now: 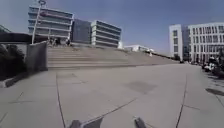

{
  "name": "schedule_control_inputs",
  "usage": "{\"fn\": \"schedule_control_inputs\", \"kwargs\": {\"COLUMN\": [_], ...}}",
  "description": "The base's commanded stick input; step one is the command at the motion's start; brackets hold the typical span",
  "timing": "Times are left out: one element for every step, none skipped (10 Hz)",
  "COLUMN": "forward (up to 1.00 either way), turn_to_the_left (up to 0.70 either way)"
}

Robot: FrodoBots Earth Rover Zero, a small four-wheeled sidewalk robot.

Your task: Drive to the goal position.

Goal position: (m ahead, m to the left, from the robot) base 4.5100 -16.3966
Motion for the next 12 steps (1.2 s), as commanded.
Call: {"fn": "schedule_control_inputs", "kwargs": {"forward": [0.70,0.70,0.70,0.70,0.70,0.70,0.70,0.70,0.70,0.70,0.70,0.70], "turn_to_the_left": [-0.26,-0.35,-0.35,-0.35,-0.35,-0.35,-0.35,-0.35,-0.35,-0.35,-0.35,-0.35]}}
